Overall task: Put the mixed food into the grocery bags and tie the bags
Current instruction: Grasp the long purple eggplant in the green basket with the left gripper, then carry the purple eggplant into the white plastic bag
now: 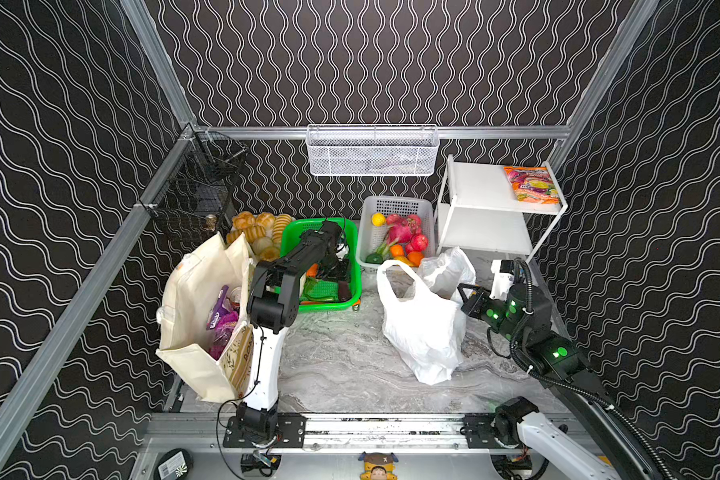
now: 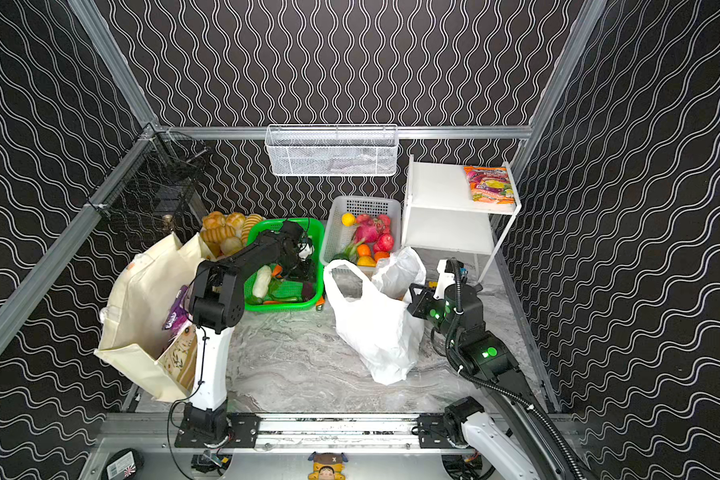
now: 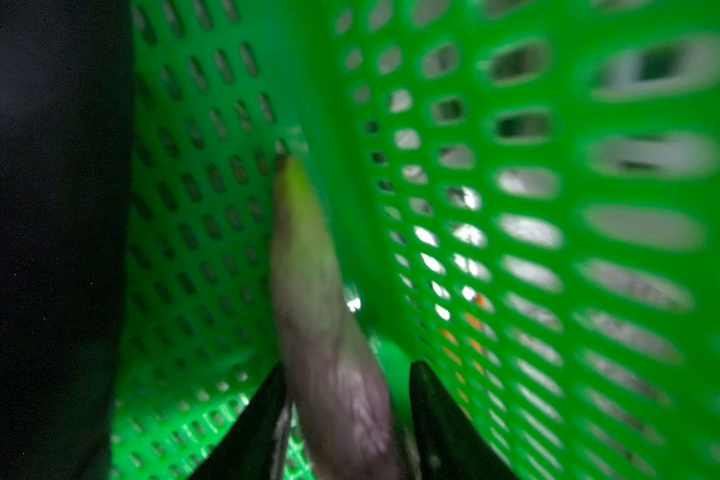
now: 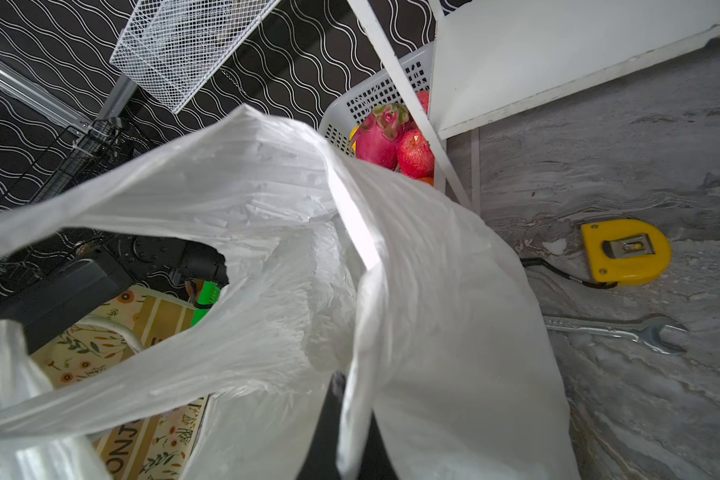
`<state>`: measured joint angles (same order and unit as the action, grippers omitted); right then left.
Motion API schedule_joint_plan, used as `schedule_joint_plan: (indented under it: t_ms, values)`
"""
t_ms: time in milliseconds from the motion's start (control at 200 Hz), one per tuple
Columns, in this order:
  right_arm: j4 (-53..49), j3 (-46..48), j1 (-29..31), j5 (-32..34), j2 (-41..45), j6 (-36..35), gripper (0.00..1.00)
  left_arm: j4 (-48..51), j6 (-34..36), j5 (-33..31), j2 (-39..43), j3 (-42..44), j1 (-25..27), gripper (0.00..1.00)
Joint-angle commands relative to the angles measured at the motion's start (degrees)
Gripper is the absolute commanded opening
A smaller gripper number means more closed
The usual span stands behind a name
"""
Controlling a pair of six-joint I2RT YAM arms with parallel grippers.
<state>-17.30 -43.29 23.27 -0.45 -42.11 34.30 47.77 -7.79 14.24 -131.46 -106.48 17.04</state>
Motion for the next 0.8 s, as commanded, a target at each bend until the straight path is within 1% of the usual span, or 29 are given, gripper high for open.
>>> schedule_joint_plan:
  t_ms: [0,65,110,250,360,425,516,696,791]
  values:
    - [0.62,-0.44,0.02,0.78,0.01,0.05,0.00,1.71,-0.23,-2.01,-1.27,-0.92,0.01,0.38]
    - [0.64,-0.47,0.02,0.88,0.01,0.02,0.00,1.64,0.20,-2.02,0.04,-0.66,0.01,0.23]
    - [0.75,-0.46,0.02,0.83,-0.01,-0.03,0.00,0.94,0.36,-1.87,1.84,0.06,0.01,0.18]
    - [1.11,-0.65,0.02,0.55,-0.39,0.06,0.00,-0.74,0.23,-2.14,9.23,2.94,0.01,0.13]
    - [1.08,-0.71,0.02,0.25,-0.51,0.24,0.00,-2.67,-0.61,-2.64,15.80,5.93,-0.21,0.13]
    - [1.41,-0.53,0.02,0.21,-0.29,0.34,0.00,-4.77,-1.86,-1.69,20.12,8.34,-0.42,0.13]
    - [2.50,-0.04,0.02,0.12,0.00,0.74,0.00,-8.09,-3.75,1.34,26.33,11.80,-0.60,0.12]
    - [4.17,0.31,0.02,-0.99,-0.60,1.71,0.00,-19.14,-8.34,12.32,38.51,22.95,-0.60,0.10]
    - [4.92,0.40,0.00,-1.70,-1.09,2.10,0.00,-23.91,-12.54,18.10,43.83,28.70,-0.47,0.08]
